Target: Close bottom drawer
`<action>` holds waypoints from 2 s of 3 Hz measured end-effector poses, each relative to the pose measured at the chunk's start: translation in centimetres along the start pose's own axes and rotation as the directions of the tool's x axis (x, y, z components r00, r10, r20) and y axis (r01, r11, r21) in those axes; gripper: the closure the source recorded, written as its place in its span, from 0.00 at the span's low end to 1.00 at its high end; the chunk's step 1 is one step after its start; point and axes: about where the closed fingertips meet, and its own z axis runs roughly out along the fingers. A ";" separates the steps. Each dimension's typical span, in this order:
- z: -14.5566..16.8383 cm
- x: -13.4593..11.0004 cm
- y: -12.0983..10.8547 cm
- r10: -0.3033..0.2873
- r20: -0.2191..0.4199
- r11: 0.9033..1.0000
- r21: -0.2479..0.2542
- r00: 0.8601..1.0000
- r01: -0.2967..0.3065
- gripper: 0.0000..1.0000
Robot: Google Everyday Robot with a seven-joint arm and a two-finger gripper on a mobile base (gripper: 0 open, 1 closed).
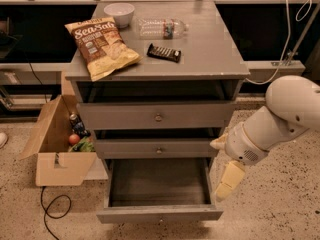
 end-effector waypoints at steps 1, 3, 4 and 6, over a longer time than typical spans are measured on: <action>0.0 0.0 0.0 0.000 0.000 1.000 0.000 1.000 0.000 0.00; 9.9 5.0 -3.2 0.026 -0.058 0.999 -0.018 0.998 -0.027 0.00; 15.7 8.2 -5.3 0.042 -0.046 0.999 -0.031 0.998 -0.044 0.00; 26.2 14.5 -7.4 0.129 0.006 0.981 -0.147 0.992 -0.127 0.15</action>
Offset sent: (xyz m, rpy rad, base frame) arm 0.0147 0.0000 -0.1304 -0.0543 0.0586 -0.0060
